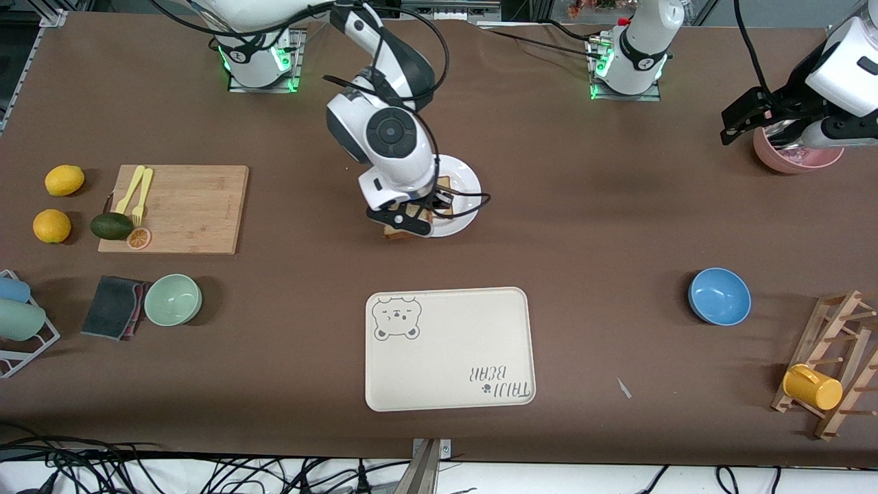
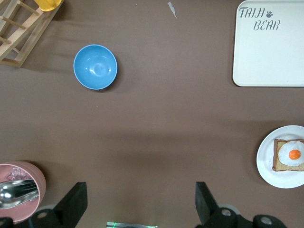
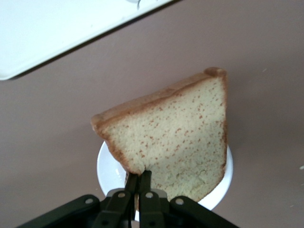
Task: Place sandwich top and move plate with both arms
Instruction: 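Carry the bread slice over the white plate and lower onto the egg toast, then open the right gripper to release the bread and raise it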
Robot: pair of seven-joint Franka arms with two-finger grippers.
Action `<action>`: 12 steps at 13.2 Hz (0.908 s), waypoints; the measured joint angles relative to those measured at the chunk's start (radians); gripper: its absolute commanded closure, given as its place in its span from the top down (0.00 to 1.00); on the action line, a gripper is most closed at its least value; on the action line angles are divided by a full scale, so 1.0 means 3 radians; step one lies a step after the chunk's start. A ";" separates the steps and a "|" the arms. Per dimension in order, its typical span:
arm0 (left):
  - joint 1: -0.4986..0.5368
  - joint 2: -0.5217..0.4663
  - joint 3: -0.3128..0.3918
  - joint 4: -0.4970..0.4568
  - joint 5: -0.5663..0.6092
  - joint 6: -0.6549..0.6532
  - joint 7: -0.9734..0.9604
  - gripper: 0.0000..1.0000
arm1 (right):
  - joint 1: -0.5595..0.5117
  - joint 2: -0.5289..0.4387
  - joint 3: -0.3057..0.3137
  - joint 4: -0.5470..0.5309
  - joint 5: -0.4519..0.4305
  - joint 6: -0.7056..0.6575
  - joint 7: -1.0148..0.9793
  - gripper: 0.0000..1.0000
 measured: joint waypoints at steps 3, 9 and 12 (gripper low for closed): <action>0.0000 0.0003 0.0002 0.0000 0.0000 -0.0002 0.0000 1.00 | 0.0139 0.0101 -0.0002 0.0055 -0.0003 -0.0046 0.0031 0.00; 0.0000 0.0003 0.0002 0.0000 0.0000 -0.0003 0.0000 1.00 | 0.0364 0.0193 -0.0022 0.0057 -0.0071 -0.0215 0.0037 0.00; 0.0000 0.0003 0.0002 0.0000 0.0000 -0.0014 0.0000 1.00 | 0.0346 0.0304 -0.0066 0.0058 -0.0168 -0.0218 -0.0003 0.43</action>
